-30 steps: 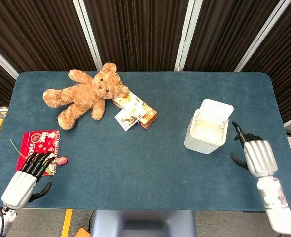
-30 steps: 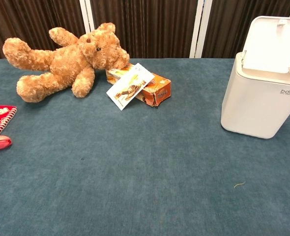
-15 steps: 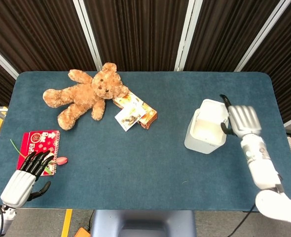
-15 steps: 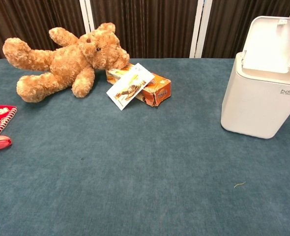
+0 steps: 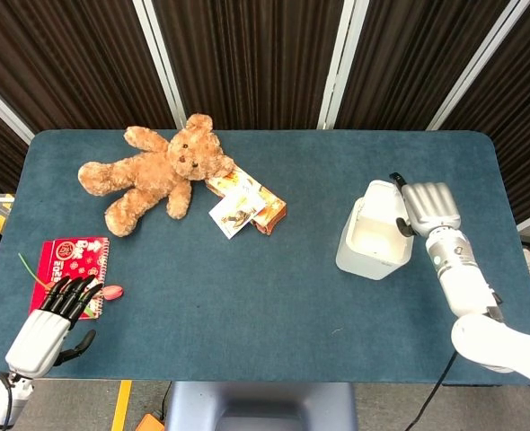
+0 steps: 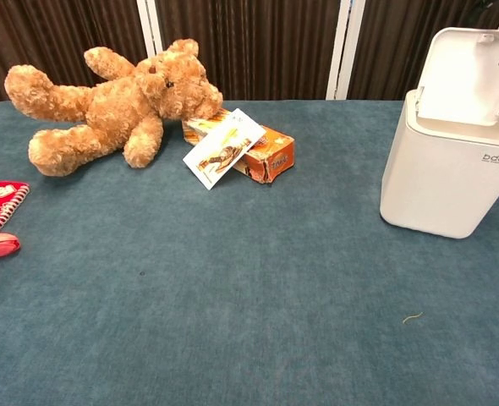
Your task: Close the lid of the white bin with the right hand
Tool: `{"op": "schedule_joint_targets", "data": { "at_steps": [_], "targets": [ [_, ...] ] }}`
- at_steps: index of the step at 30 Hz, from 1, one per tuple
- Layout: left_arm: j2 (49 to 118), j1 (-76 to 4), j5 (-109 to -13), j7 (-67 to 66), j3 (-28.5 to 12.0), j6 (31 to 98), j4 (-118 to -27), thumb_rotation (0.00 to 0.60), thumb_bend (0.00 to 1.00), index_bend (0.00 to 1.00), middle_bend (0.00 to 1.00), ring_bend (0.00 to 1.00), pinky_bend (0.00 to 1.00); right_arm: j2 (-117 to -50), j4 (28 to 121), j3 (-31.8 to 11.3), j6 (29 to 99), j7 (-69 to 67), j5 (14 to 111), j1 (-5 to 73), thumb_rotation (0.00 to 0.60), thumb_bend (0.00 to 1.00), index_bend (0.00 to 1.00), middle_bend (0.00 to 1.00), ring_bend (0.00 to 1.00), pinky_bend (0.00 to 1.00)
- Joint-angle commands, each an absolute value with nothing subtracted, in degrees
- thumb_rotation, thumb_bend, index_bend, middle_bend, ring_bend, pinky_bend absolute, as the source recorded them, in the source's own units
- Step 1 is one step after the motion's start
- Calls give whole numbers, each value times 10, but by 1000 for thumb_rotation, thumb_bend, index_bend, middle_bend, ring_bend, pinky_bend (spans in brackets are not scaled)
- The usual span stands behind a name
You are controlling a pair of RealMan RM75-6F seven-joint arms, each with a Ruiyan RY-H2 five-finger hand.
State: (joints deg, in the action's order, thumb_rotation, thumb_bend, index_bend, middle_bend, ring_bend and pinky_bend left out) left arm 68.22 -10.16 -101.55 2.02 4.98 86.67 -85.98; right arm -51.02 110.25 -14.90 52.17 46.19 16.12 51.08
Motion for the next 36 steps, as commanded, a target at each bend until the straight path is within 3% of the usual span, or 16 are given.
{"op": "schedule_joint_targets", "data": {
  "at_steps": [1,6,12,22,33,36],
  "targets": [
    [682,-102,-1016,20,50,867,-860,600,405,0,0,0,0,-509,1102,-136,518,458,157,519,600,478,280,1000,1000,1000],
    [681,-100,-1018,21,50,871,-861,600,405,0,0,0,0,-497,1121,-122,524,434,190,511,600,477,314,1000,1000,1000],
    [680,-98,-1023,23,51,878,-861,600,405,0,0,0,0,-480,1178,-89,574,405,313,460,600,477,319,1000,1000,1000],
    [678,-97,-1027,24,53,881,-862,600,405,0,0,0,0,-522,1186,-16,608,426,416,417,600,478,314,1000,1000,1000],
    [676,-96,-1026,28,51,884,-861,600,404,0,0,0,0,-553,1165,4,610,427,426,412,600,478,309,1000,1000,1000],
    [676,-95,-1027,29,50,888,-862,600,406,0,0,0,0,-546,1177,-5,651,374,498,380,600,478,221,1000,1000,1000]
  ]
}}
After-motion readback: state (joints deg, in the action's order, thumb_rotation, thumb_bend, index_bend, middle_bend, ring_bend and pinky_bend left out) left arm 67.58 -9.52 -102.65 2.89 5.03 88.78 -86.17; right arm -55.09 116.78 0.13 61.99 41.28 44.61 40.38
